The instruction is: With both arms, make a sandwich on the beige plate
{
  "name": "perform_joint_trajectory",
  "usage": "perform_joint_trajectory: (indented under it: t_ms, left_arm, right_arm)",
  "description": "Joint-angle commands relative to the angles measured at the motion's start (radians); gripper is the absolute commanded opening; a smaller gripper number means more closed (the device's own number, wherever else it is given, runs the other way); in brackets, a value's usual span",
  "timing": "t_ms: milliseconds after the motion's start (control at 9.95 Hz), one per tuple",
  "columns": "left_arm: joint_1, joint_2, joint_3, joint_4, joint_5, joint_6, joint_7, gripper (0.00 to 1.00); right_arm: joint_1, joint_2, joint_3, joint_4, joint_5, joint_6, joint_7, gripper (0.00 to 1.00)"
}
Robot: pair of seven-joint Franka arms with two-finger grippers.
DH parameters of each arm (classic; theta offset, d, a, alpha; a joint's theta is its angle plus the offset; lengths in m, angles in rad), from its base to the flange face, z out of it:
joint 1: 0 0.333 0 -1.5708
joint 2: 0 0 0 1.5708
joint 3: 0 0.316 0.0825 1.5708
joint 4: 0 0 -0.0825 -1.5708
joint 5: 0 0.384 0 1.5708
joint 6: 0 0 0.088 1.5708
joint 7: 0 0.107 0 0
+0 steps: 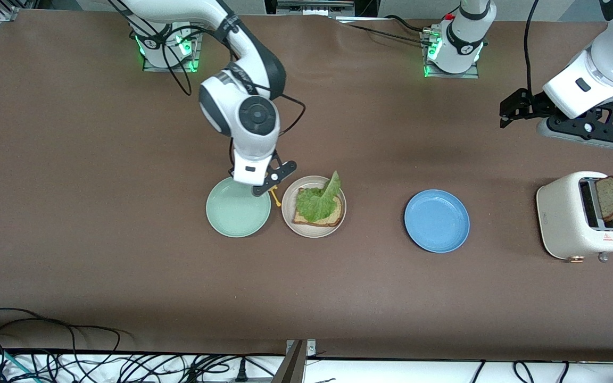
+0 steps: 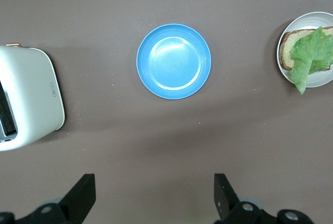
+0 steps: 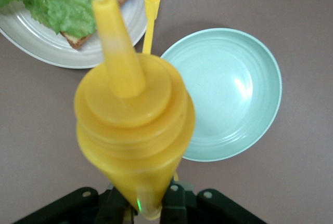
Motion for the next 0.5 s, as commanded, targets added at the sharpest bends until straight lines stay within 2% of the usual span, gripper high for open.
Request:
perform_joint_trajectory:
  t_ms: [0, 301, 402]
  left_arm:
    - [0.004, -0.019, -0.002, -0.017, -0.013, 0.005, -0.004, 1.00]
    - [0.004, -0.019, -0.002, -0.017, -0.015, 0.005, -0.004, 1.00]
    - [0.004, -0.019, -0.002, -0.017, -0.015, 0.005, -0.004, 1.00]
  right_arm:
    - [0.034, 0.064, -0.006, 0.081, -0.051, -0.070, 0.016, 0.18]
    - [0.101, 0.200, -0.006, 0.252, -0.154, -0.252, 0.005, 0.18]
    - [0.120, 0.226, -0.006, 0.280, -0.175, -0.285, 0.002, 0.18]
